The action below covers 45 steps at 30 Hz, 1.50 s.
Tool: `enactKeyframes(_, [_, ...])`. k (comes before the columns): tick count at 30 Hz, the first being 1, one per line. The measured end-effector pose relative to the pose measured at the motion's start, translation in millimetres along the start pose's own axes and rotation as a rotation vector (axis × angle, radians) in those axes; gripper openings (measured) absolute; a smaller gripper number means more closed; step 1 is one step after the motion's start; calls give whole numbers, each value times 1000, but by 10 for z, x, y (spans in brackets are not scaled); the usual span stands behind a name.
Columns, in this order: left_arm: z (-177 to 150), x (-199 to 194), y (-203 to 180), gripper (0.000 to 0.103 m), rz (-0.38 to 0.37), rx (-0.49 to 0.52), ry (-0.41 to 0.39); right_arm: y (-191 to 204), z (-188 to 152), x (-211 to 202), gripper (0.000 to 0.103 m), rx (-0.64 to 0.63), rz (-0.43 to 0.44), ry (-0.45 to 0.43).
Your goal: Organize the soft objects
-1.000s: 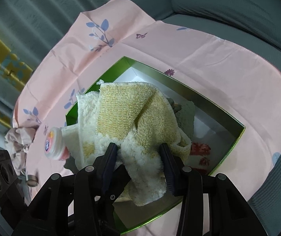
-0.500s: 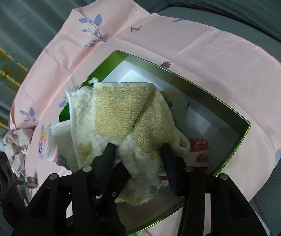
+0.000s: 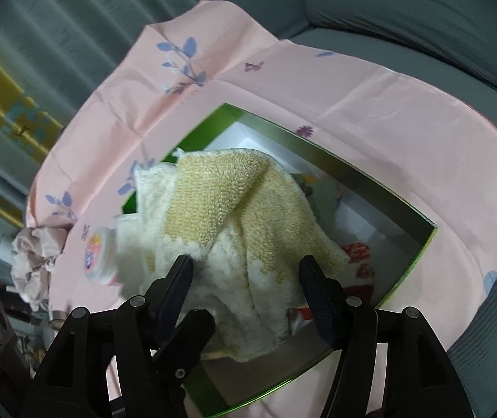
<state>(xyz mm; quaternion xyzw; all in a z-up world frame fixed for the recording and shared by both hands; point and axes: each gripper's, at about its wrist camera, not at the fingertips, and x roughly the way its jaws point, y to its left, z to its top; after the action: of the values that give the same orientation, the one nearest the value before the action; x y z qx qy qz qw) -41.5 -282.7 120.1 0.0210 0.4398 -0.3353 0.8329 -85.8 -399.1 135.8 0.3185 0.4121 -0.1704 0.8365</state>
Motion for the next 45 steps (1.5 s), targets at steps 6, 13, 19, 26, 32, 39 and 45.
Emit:
enactKeyframes(6, [-51,-259,80,95,52,-36,-56,108,-36,-158,74,-36,55,-47])
enactKeyframes(13, [-97,-604,92,102,79,-28,-136,236,-70,-310,82,-65,113,-95])
enactKeyframes(19, [-162,-875,73,102,153,-6,-195,368,-110,-384,84,-109,129,-111])
enactKeyframes(26, [-217,-1063,173,102,173,-43,-226,509,-197,-577,92,-159,126,-166])
enactKeyframes(32, [-261,-1249,243,102,193,-59,-274,608,-288,-815,93,-201,91,-234])
enactKeyframes(39, [-298,-1410,291,102,180,-85,-297,680,-349,-959,94,-219,56,-283])
enactKeyframes(45, [-318,-1439,296,102,153,-95,-296,660,-344,-962,95,-195,0,-290])
